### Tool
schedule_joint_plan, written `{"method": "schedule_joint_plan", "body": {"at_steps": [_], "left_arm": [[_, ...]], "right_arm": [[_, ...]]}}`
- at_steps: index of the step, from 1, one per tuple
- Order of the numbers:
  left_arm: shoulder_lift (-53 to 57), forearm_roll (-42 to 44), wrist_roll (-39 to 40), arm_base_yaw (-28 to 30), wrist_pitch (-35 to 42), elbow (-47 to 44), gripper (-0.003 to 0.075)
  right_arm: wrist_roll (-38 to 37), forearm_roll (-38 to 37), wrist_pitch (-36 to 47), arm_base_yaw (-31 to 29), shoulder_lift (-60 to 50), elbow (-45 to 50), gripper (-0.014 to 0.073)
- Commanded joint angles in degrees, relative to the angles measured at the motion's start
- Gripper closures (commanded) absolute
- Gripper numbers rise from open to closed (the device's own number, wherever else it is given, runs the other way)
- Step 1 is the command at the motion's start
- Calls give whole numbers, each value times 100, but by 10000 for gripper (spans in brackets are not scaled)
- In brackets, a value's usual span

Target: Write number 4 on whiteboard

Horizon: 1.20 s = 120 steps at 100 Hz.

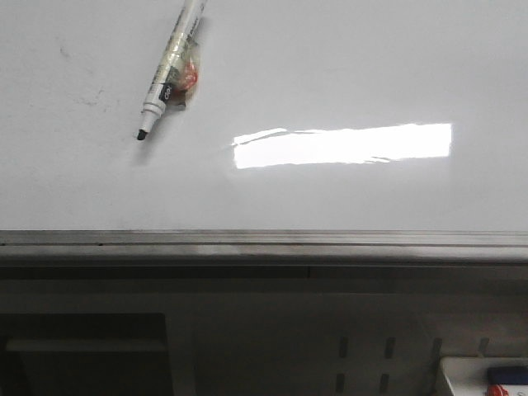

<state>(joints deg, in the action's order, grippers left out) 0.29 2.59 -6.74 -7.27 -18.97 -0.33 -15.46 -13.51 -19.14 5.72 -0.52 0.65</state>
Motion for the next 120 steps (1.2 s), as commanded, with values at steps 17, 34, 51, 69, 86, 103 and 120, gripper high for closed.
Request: {"method": "schedule_joint_plan", "body": {"at_steps": [17,34,51,69,86,103,120], "left_arm": [[148,2,43,9,356,-189,741],[148,2,43,9,356,-189,741],[148,2,43,9,356,-189,741],[148,2,43,9,356,-189,741],[148,55,43,9,543,-189,741],[148,-1053,43,9,1396,-189,741],[148,-3223,54,9,1897,-177,741]], "right_arm": [[59,-30,142,-39,-90,134,648],[59,-30,142,-39,-90,134,648],[59,-30,142,-39,-90,134,648],[59,-30,142,-39,-90,134,648],[59,-429,285,-39,-90,134,648],[59,-1155,1601,-39,-90,134,648],[48,-1069,3136,-39,-90,134,648]]}}
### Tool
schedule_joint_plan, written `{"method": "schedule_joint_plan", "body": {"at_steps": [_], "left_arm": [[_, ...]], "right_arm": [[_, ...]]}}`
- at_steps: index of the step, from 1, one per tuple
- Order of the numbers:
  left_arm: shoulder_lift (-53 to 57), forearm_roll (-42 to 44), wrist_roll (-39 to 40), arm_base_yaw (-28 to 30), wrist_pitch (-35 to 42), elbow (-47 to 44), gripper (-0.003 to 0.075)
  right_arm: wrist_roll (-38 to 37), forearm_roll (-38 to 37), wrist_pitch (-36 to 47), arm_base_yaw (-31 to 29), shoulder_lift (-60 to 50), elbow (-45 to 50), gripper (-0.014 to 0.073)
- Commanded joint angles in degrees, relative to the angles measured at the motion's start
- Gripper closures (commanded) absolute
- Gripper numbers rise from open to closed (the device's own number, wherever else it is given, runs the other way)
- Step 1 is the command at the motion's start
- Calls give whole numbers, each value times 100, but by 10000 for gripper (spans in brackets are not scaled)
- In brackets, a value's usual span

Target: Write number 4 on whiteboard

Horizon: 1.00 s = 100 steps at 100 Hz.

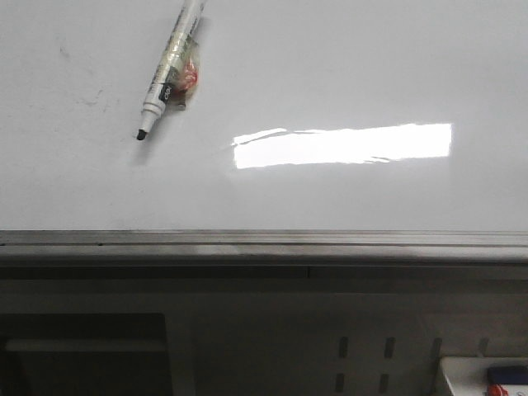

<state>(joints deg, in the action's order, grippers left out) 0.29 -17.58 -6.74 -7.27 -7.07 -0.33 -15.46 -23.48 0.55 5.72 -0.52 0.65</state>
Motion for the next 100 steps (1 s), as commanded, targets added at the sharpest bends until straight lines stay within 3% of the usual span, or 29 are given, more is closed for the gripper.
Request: {"method": "schedule_joint_plan", "body": {"at_steps": [1,14,25,38,46,58,63,70,80,85,92,100], "left_arm": [[148,-1329,54,9,707,-178,741],[148,-2936,54,9,615,-178,741],[148,-3025,54,9,674,-178,741],[148,-3435,54,9,756,-155,741],[127,-3174,-46,-1,577,52,740],[-203,-1734,-307,-1,-385,806,733],[-493,-966,-307,-1,-948,1263,698],[-1000,-431,-307,-1,-1595,1807,577],[-1747,-422,-307,-1,-1890,2401,320],[-2113,-599,-307,-1,-1916,2620,236],[-2588,-905,-419,-1,-1995,2859,205],[-3097,-1369,-1328,-1,-2235,3034,237]], "right_arm": [[28,-72,1243,-39,-90,134,648],[-549,585,940,-39,-90,90,648],[-706,1025,9,-39,-90,-97,648],[-720,1228,387,-39,-90,-250,648],[-735,1431,288,-39,-63,-504,648],[-735,1421,-267,-39,184,-1069,631],[-735,1421,-430,-39,350,-1303,587],[-724,1410,-548,-39,638,-1606,489],[-724,1410,-681,-29,1085,-2002,309],[-724,1410,-775,-29,1301,-2158,235],[-724,1410,-904,-29,1587,-2337,186],[-724,1433,-1211,50,1897,-2521,189]]}}
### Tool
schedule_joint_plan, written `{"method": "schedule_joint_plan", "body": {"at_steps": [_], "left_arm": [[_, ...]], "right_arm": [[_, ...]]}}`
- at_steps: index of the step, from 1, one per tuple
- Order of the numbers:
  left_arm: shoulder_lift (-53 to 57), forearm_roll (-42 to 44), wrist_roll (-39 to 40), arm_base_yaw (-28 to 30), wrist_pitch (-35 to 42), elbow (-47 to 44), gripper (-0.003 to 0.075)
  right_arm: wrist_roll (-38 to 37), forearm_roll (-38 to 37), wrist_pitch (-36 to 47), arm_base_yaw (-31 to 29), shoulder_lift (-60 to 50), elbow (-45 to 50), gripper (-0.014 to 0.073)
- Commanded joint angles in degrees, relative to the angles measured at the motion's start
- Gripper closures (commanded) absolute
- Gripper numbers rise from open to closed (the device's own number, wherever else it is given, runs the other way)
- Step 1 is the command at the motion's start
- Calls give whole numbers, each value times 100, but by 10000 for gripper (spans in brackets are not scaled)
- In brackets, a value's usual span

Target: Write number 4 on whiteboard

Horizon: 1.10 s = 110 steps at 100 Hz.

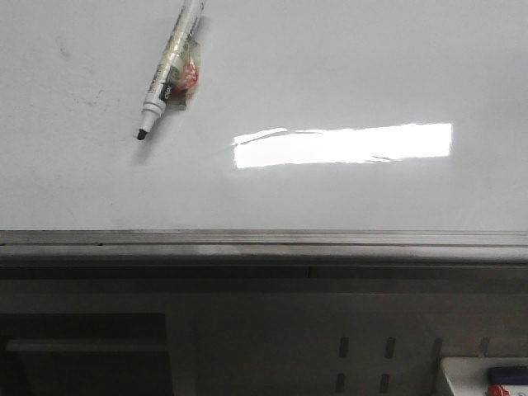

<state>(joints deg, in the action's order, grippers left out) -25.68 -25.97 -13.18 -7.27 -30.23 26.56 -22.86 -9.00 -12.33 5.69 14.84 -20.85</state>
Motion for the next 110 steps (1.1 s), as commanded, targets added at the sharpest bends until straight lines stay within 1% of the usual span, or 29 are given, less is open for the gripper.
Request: {"method": "schedule_joint_plan", "body": {"at_steps": [1,5,8,20,27,39,51,58,75,85,97,105,110], "left_arm": [[-539,-629,-768,-1,34,367,246],[-764,-857,-1206,-14,-59,423,271],[-904,-990,-1369,-76,-81,449,291],[-1432,-1015,-1403,-450,47,652,303],[-1754,-958,-1403,-698,59,830,303],[-2350,-772,-1403,-1216,74,1248,303],[-2903,-772,-1326,-1717,301,1618,303],[-3215,-772,-1095,-1939,536,1767,303],[-3907,-772,-1095,-2386,895,2100,303],[-4222,-615,-1095,-2610,1227,2250,303],[-4510,-345,-1095,-2684,1533,2285,303],[-4704,-208,-1095,-2684,1567,2285,304],[-4801,-132,-1095,-2684,1567,2285,321]], "right_arm": [[16,-15,5,67,385,-406,189],[44,-15,-188,167,529,-485,189],[60,-15,-395,249,622,-559,189],[194,-15,-981,734,961,-772,189],[254,-2,-1233,1145,1136,-895,189],[254,20,-1249,1772,1308,-1013,189],[254,20,-1081,2196,1393,-1049,189],[254,20,-1014,2287,1405,-1049,189],[254,20,-1014,2298,1405,-1049,189],[254,20,-1014,2298,1405,-1049,189],[254,20,-1024,2298,1405,-1049,189],[254,20,-1080,2298,1405,-1049,189],[254,20,-1142,2298,1405,-1049,189]]}}
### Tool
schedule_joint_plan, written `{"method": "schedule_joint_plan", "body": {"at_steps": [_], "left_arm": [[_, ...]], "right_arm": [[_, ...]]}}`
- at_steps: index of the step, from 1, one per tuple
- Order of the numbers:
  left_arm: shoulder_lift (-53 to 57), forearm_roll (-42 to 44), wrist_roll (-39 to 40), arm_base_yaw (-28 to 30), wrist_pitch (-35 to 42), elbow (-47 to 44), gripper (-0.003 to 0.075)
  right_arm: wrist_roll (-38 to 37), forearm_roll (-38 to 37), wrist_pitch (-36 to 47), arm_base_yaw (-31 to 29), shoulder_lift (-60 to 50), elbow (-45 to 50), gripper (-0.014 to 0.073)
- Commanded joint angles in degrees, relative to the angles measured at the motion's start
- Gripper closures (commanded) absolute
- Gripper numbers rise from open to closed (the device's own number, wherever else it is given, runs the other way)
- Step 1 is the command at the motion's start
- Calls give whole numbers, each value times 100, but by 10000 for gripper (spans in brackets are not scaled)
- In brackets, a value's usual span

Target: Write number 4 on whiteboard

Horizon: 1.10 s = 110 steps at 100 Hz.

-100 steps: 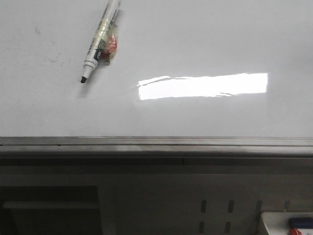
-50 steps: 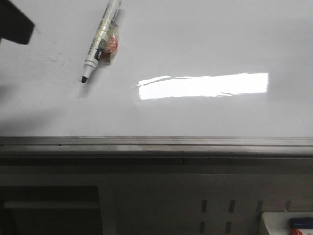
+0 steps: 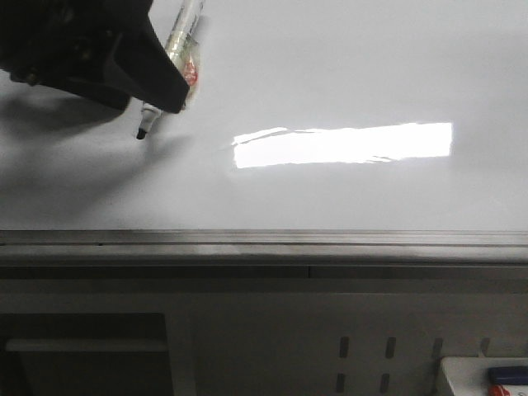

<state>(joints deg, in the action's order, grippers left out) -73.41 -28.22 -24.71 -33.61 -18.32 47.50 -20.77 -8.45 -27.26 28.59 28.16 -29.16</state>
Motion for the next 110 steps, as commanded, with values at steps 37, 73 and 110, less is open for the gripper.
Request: {"method": "schedule_joint_plan", "body": {"at_steps": [37,73,110], "left_arm": [[-334,231,59,-51,395,191,738],[554,713,-789,-687,-586,191,741],[1251,1531,-2282,-2042,-811,191,741]], "right_arm": [[45,-34,230,8,73,-218,189],[1397,266,195,500,145,-852,189],[2947,526,-181,2549,1121,-1505,189]]}}
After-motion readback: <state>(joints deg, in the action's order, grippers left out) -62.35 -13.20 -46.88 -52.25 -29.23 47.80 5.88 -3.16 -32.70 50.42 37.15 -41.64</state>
